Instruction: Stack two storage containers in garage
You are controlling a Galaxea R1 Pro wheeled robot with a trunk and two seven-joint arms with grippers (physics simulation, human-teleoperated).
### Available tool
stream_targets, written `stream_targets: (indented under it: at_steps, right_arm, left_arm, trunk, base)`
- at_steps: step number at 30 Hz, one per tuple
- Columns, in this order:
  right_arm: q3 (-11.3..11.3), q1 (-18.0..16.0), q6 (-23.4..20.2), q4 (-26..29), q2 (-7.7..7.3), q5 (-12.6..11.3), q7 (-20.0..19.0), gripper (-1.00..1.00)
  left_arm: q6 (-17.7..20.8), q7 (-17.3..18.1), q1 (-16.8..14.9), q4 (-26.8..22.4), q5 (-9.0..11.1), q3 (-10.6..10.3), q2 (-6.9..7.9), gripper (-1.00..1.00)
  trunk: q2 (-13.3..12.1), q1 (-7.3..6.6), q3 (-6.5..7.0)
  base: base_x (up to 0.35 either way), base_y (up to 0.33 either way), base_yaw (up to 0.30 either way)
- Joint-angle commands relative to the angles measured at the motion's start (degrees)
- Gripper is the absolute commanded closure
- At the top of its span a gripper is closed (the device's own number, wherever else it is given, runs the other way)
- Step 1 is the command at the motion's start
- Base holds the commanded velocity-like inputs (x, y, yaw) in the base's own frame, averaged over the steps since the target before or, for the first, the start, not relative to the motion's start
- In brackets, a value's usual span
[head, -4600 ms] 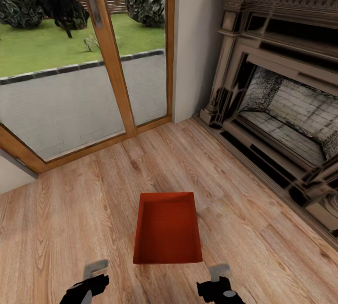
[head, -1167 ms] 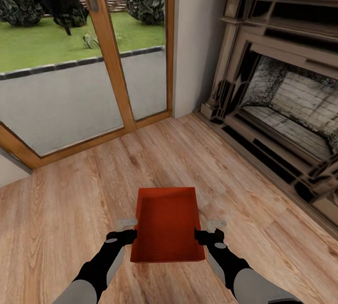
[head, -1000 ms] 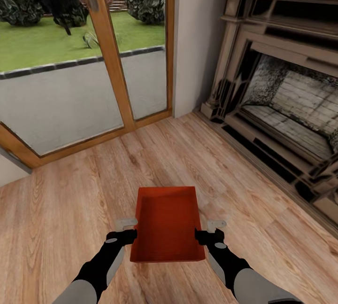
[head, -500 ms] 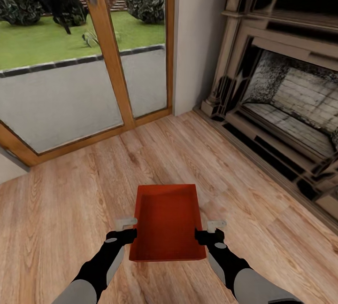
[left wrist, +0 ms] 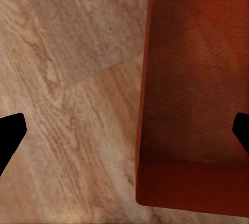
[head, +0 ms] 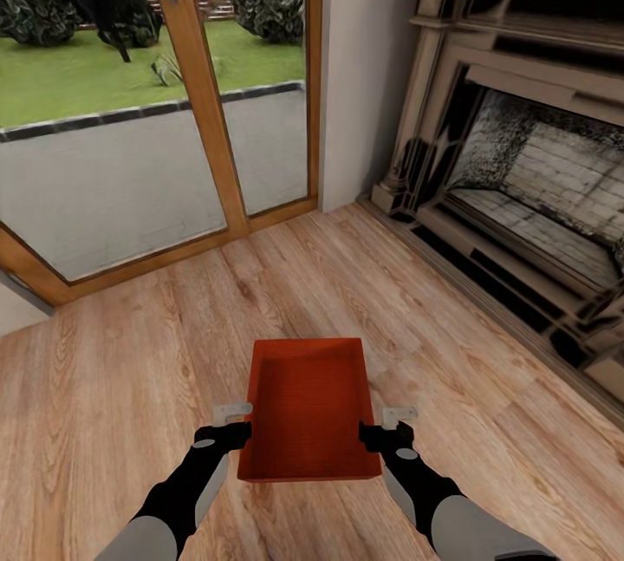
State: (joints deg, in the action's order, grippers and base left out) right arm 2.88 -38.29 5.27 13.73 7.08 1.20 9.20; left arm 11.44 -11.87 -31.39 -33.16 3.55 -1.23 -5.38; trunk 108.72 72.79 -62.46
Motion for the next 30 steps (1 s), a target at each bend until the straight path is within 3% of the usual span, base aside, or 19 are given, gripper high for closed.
stream_targets:
  at_steps: [1, 5, 30]
  right_arm:
    - [0.3, 0.0, 0.1, -0.1, 0.0, 0.1, 0.4, -1.0]
    - [0.4, 0.0, 0.1, -0.1, 0.03, 0.1, 0.4, -1.0]
    - [0.4, 0.0, 0.0, -0.1, 0.0, 0.1, 0.3, -1.0]
  left_arm:
    - [0.3, -0.3, 0.0, -0.1, 0.3, -0.1, 0.01, -1.0]
    - [0.3, -0.4, 0.0, -0.1, 0.3, -0.1, 0.02, -1.0]
    - [0.3, -0.4, 0.0, -0.4, 0.3, -0.1, 0.06, -1.0]
  trunk:
    - [0.0, -0.01, -0.04]
    - [0.0, -0.01, -0.04]
    - [10.0, 5.48, -4.52]
  base:
    - [0.0, 0.0, 0.0]
    - [0.0, 0.0, 0.0]
    - [0.0, 0.0, 0.0]
